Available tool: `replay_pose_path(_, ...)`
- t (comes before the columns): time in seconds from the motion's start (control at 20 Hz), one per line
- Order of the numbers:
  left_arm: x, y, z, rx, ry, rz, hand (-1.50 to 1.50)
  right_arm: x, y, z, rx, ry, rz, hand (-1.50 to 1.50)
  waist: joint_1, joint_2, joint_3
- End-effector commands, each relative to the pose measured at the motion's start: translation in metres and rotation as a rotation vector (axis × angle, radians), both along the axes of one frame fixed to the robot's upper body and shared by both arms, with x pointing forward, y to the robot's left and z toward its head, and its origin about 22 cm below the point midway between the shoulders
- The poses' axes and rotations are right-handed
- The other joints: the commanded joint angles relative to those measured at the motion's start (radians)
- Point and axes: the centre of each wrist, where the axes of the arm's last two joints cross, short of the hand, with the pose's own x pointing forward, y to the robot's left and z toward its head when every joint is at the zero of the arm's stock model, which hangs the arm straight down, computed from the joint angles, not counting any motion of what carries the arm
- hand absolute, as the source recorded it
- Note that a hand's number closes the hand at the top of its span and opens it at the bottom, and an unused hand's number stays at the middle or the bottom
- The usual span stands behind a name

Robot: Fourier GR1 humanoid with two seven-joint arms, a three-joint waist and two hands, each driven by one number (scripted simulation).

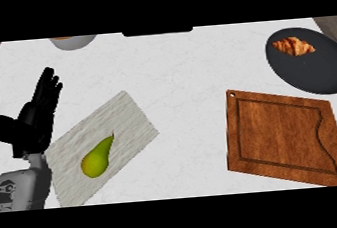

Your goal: Pick the croissant from the cutting board and place it in the pan

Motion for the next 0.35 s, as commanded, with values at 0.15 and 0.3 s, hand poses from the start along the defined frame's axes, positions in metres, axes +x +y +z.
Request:
replay_pose_path(0.15, -0.012, -0.003, -0.009, -0.002, 0.01, 0.003, 0.0, -0.03, -0.008, -0.01, -0.001, -0.011, 0.113, -1.5, -0.005, -0.004, -0.002)
replay_pose_path(0.3, 0.01, 0.003, 0.009, -0.007, 0.007, -0.013, 0.0, -0.037, -0.007, -0.013, -0.043, -0.008, 0.09, -1.5, -0.005, -0.001, -0.001)
